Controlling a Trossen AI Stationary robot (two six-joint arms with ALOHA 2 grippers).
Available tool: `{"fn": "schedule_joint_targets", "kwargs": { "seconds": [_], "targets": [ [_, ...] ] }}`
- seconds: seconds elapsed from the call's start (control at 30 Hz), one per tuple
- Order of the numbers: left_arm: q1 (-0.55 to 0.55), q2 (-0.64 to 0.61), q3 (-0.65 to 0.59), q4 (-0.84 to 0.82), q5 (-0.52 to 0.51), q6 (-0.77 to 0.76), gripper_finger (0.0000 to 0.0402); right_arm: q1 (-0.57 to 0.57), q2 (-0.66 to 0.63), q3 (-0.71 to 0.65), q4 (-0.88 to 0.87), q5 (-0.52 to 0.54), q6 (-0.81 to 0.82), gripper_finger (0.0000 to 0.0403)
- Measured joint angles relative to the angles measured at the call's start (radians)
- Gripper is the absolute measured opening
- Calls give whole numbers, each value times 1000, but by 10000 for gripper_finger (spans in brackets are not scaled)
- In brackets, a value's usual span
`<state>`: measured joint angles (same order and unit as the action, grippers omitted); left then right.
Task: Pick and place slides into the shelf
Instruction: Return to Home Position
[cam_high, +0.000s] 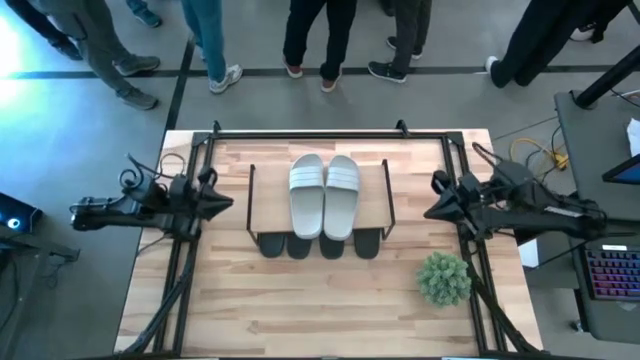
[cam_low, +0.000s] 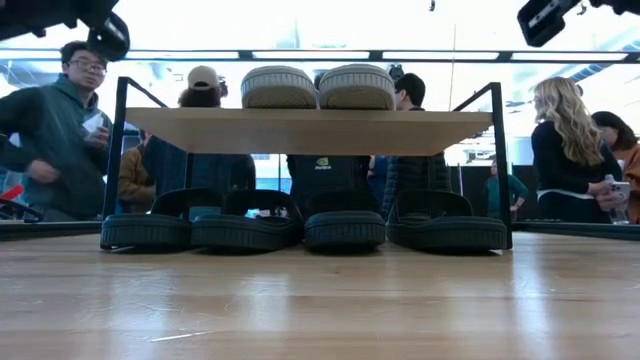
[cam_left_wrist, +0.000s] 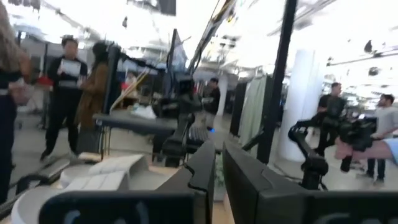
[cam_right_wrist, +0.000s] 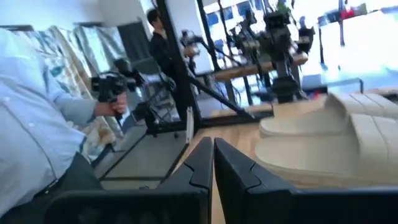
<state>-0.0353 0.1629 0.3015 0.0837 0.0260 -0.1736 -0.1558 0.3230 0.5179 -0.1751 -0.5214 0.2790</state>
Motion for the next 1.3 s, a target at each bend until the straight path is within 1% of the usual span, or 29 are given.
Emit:
{"fn": "schedule_joint_targets", "kwargs": {
  "seconds": [0.17,0.27,0.4,0.6,0.77,1.03,1.3],
  "targets": [
    [0,-144,-79,20,18,23,17,1,-106,-87,80,9,1,8],
    [0,-135,-101,7,19,23,17,1,-154,-132,110,27,6,8],
    [0,-109,-131,46,21,6,17,1,-190,-200,170,29,39,8],
    [0,-135,-211,139,50,-4,17,2,-188,-294,332,26,66,8],
    [0,-136,-280,196,74,-26,17,3,-195,-346,375,19,88,8],
    [0,-130,-293,118,79,-22,17,3,-205,-398,394,17,71,8],
    [0,-135,-294,-30,80,-18,17,3,-210,-463,460,17,28,8]
  ]
}}
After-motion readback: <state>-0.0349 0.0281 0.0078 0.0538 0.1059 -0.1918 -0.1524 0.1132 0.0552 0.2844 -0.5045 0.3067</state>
